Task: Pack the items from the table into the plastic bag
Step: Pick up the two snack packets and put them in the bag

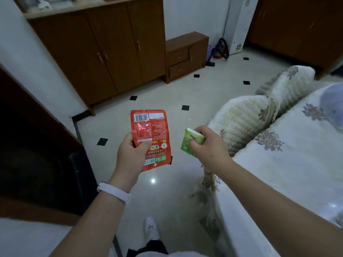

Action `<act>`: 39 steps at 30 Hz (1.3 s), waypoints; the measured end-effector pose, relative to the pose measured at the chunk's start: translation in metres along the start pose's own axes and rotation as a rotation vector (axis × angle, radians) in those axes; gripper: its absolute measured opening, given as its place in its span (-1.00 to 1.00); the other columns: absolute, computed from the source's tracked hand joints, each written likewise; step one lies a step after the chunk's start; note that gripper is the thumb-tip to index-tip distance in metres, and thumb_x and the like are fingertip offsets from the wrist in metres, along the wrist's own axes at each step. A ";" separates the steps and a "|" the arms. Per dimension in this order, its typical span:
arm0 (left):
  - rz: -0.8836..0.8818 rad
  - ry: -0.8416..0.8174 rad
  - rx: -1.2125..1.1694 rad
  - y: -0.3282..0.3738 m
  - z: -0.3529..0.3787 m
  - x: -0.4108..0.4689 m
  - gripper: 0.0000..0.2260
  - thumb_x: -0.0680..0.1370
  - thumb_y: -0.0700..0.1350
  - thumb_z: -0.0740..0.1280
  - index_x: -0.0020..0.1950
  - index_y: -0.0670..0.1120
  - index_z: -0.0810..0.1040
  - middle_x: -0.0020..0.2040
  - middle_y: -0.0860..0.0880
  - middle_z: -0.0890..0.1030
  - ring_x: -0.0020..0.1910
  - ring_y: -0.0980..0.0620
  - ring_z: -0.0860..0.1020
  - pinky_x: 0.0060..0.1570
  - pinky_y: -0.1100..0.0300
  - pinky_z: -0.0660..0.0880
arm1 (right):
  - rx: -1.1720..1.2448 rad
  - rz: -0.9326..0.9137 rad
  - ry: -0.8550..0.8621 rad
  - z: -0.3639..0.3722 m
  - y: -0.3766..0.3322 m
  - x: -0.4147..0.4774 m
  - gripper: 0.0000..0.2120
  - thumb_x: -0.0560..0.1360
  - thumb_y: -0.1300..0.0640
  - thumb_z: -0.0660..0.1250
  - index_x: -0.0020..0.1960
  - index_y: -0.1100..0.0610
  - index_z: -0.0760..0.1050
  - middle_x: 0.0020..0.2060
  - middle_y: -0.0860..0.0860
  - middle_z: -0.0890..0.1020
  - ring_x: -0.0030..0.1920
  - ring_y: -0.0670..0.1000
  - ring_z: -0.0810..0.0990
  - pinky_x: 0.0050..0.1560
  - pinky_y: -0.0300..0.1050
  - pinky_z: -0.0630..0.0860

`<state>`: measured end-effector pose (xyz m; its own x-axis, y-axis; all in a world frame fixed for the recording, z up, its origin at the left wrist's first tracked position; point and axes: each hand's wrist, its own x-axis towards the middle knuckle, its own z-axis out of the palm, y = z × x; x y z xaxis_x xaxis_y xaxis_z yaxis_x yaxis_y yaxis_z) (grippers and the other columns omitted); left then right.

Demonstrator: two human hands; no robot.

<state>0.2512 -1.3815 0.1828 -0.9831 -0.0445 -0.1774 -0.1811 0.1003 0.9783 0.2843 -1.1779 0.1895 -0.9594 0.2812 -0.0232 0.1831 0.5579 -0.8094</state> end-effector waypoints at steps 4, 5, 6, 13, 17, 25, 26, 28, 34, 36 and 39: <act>0.007 -0.017 -0.016 0.005 -0.040 0.073 -0.87 0.58 -0.07 0.38 0.07 0.16 0.56 0.00 0.11 0.70 -0.08 0.05 0.70 -0.14 0.07 0.65 | -0.016 0.005 0.020 0.047 -0.042 0.052 -0.88 0.46 0.14 0.31 -0.05 -0.06 0.46 -0.28 -0.10 0.55 -0.28 -0.03 0.57 -0.33 -0.11 0.53; 0.007 -0.022 -0.017 0.007 -0.052 0.090 -0.87 0.58 -0.05 0.37 0.08 0.17 0.56 -0.01 0.12 0.69 -0.08 0.07 0.70 -0.16 0.09 0.65 | -0.029 -0.003 0.013 0.060 -0.055 0.064 -0.88 0.46 0.14 0.31 -0.05 -0.05 0.46 -0.27 -0.10 0.55 -0.27 -0.03 0.56 -0.34 -0.12 0.51; 0.003 -0.025 -0.020 0.010 -0.062 0.107 -0.87 0.59 -0.04 0.37 0.08 0.17 0.56 -0.01 0.13 0.69 -0.08 0.08 0.70 -0.18 0.12 0.64 | -0.043 -0.011 0.009 0.070 -0.066 0.076 -0.88 0.47 0.15 0.31 -0.05 -0.05 0.46 -0.26 -0.10 0.55 -0.27 -0.05 0.56 -0.34 -0.16 0.47; -0.001 -0.074 -0.051 0.027 -0.095 0.200 -0.87 0.60 -0.03 0.36 0.13 0.14 0.56 0.02 0.11 0.69 -0.06 0.07 0.69 -0.13 0.09 0.64 | -0.077 0.014 0.050 0.110 -0.103 0.145 -0.87 0.45 0.16 0.32 -0.06 -0.04 0.47 -0.24 -0.07 0.57 -0.25 0.02 0.58 -0.30 -0.08 0.54; -0.030 -0.102 -0.048 0.025 -0.094 0.239 -0.86 0.59 -0.04 0.36 0.14 0.12 0.56 0.03 0.10 0.69 -0.05 0.05 0.70 -0.13 0.09 0.65 | -0.059 0.033 0.074 0.123 -0.106 0.182 -0.87 0.46 0.18 0.33 -0.08 -0.04 0.47 -0.27 -0.10 0.56 -0.26 -0.05 0.57 -0.37 -0.19 0.48; -0.038 -0.104 0.028 0.035 -0.075 0.338 -0.88 0.60 -0.02 0.35 0.08 0.19 0.53 0.00 0.17 0.67 -0.08 0.09 0.68 -0.27 0.23 0.59 | -0.007 0.082 0.072 0.149 -0.090 0.283 -0.89 0.45 0.17 0.32 -0.09 -0.02 0.48 -0.27 -0.08 0.56 -0.26 -0.05 0.56 -0.36 -0.18 0.46; -0.035 -0.099 0.043 0.038 -0.071 0.353 -0.87 0.60 -0.02 0.35 0.10 0.19 0.53 0.01 0.17 0.66 -0.08 0.09 0.68 -0.26 0.23 0.59 | 0.002 0.086 0.073 0.151 -0.088 0.299 -0.90 0.44 0.17 0.31 -0.09 -0.02 0.48 -0.27 -0.08 0.56 -0.27 -0.05 0.56 -0.35 -0.16 0.48; -0.035 -0.086 0.077 0.048 -0.061 0.385 -0.83 0.60 -0.02 0.35 0.17 0.16 0.53 0.04 0.16 0.66 -0.06 0.06 0.68 -0.22 0.19 0.61 | 0.034 0.097 0.072 0.153 -0.088 0.335 -0.90 0.44 0.17 0.31 -0.09 -0.01 0.48 -0.27 -0.07 0.56 -0.27 -0.04 0.56 -0.32 -0.14 0.50; -0.014 -0.108 0.120 0.093 -0.018 0.476 -0.84 0.60 -0.01 0.36 0.15 0.20 0.52 0.07 0.13 0.66 -0.04 0.02 0.69 -0.12 0.07 0.66 | 0.099 0.102 0.086 0.129 -0.096 0.440 -0.90 0.46 0.16 0.31 -0.05 0.00 0.49 -0.21 -0.05 0.57 -0.26 -0.06 0.56 -0.39 -0.20 0.43; 0.015 -0.121 0.110 0.107 0.000 0.504 -0.85 0.59 -0.02 0.36 0.12 0.21 0.52 0.06 0.14 0.67 -0.04 0.02 0.69 -0.12 0.06 0.66 | 0.093 0.078 0.120 0.114 -0.100 0.474 -0.90 0.46 0.16 0.32 -0.04 0.01 0.49 -0.22 -0.05 0.57 -0.25 -0.06 0.56 -0.39 -0.19 0.43; 0.046 -0.140 0.113 0.121 0.025 0.537 -0.80 0.59 -0.02 0.37 0.19 0.16 0.53 0.07 0.14 0.67 -0.03 0.04 0.69 -0.12 0.07 0.66 | 0.074 0.080 0.185 0.098 -0.101 0.514 -0.91 0.45 0.16 0.31 -0.07 0.01 0.49 -0.24 -0.05 0.57 -0.25 -0.05 0.56 -0.36 -0.16 0.47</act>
<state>-0.2990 -1.3689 0.2031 -0.9829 0.1010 -0.1539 -0.1301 0.2105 0.9689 -0.2480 -1.1659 0.2018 -0.8853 0.4648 0.0139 0.2339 0.4709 -0.8506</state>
